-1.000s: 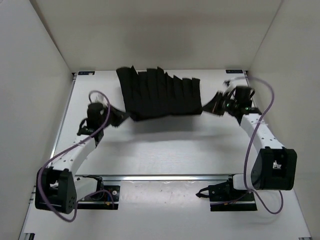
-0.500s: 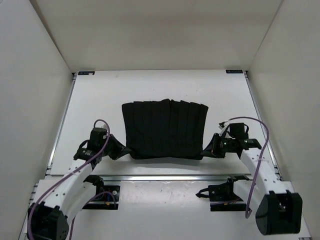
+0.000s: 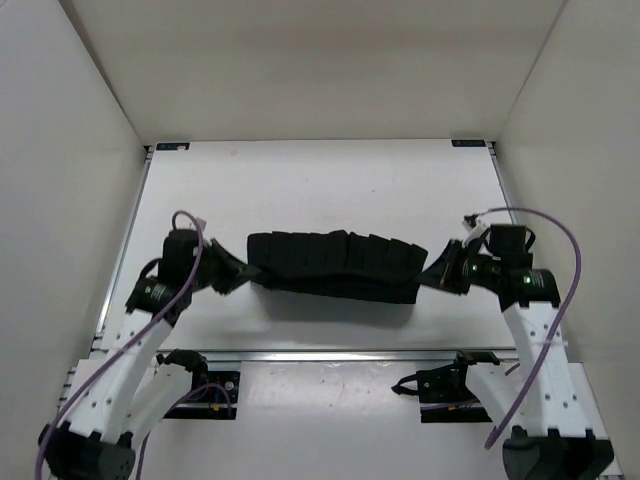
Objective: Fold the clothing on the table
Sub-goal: Fold the skirt
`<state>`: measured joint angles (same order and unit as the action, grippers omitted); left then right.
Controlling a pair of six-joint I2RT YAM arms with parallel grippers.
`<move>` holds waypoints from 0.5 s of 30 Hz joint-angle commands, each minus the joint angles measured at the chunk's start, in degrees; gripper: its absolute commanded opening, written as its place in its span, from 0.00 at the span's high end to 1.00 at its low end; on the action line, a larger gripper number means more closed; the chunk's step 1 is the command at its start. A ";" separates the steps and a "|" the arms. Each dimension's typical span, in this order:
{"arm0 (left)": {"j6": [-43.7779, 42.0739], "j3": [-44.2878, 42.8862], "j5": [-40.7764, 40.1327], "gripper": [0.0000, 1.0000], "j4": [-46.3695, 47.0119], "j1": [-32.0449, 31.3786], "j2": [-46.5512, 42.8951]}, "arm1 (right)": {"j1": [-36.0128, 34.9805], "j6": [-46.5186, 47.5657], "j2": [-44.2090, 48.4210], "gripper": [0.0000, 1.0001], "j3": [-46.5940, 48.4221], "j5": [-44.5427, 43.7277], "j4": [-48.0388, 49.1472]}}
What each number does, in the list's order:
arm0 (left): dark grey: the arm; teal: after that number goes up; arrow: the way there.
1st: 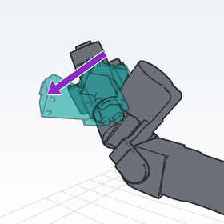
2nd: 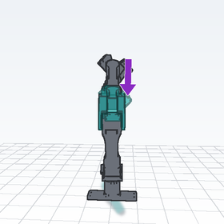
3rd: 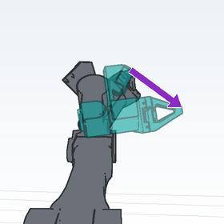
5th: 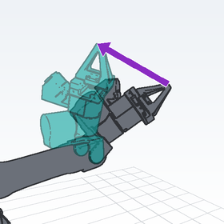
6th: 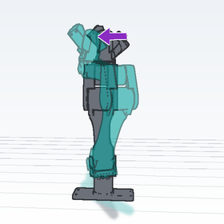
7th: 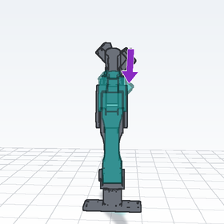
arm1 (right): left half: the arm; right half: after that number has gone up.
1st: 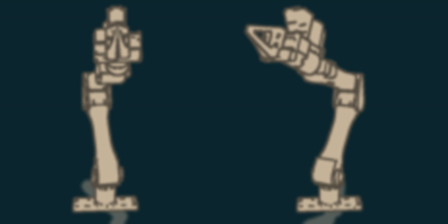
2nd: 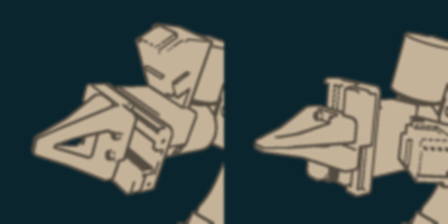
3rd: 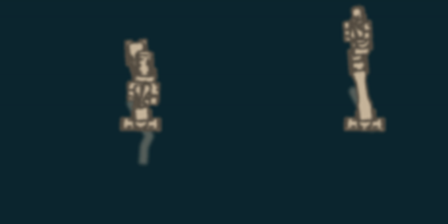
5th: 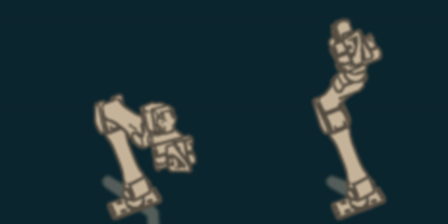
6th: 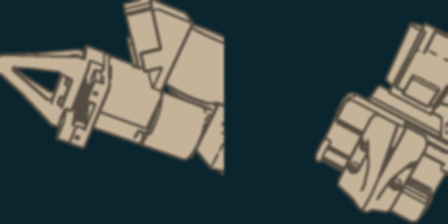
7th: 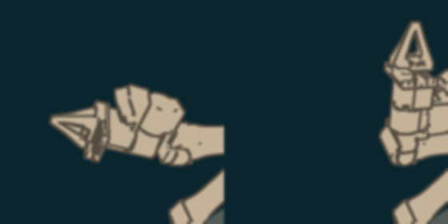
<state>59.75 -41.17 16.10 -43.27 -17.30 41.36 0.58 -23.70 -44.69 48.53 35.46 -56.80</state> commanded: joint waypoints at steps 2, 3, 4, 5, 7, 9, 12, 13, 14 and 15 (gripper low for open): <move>-0.24 -5.66 -0.45 1.00 12.05 7.26 17.29 | 2.50 -1.52 -17.40 1.00 2.79 0.92 18.53; -0.77 -7.24 -0.45 1.00 14.76 8.24 20.04 | 2.76 -1.87 -20.58 0.99 4.01 1.10 22.91; -1.82 -8.48 -0.89 1.00 16.96 8.86 26.25 | 3.02 -1.87 -26.45 1.00 5.59 1.10 24.96; -2.61 -11.62 -1.76 0.97 17.07 8.25 33.01 | 3.55 -2.05 -31.81 1.00 6.83 1.45 28.20; -6.20 -16.38 1.37 0.76 16.64 8.86 42.89 | 4.95 -3.45 -37.98 0.86 8.23 0.66 31.55; -7.36 -19.91 6.45 0.68 19.77 9.22 52.20 | 5.13 -3.02 -43.10 0.63 10.34 -1.79 33.59; -3.15 -16.59 13.50 0.49 29.27 10.96 53.12 | 6.54 -2.58 -43.12 0.29 10.71 -4.08 34.38; -2.80 -16.23 13.61 0.42 30.42 11.49 52.60 | 6.71 -2.49 -41.90 0.22 10.88 -5.22 33.51; -3.75 -16.14 13.26 0.39 28.69 11.76 51.55 | 7.15 -1.88 -40.84 0.17 10.79 -6.19 31.59; -4.28 -15.70 12.04 0.36 27.72 12.89 49.53 | 7.33 -1.52 -39.53 0.16 10.27 -7.76 29.48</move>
<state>56.16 -56.53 24.91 -19.66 -6.20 97.73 7.33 -26.59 -89.56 56.10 31.68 -27.73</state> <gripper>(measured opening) 0.620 0.829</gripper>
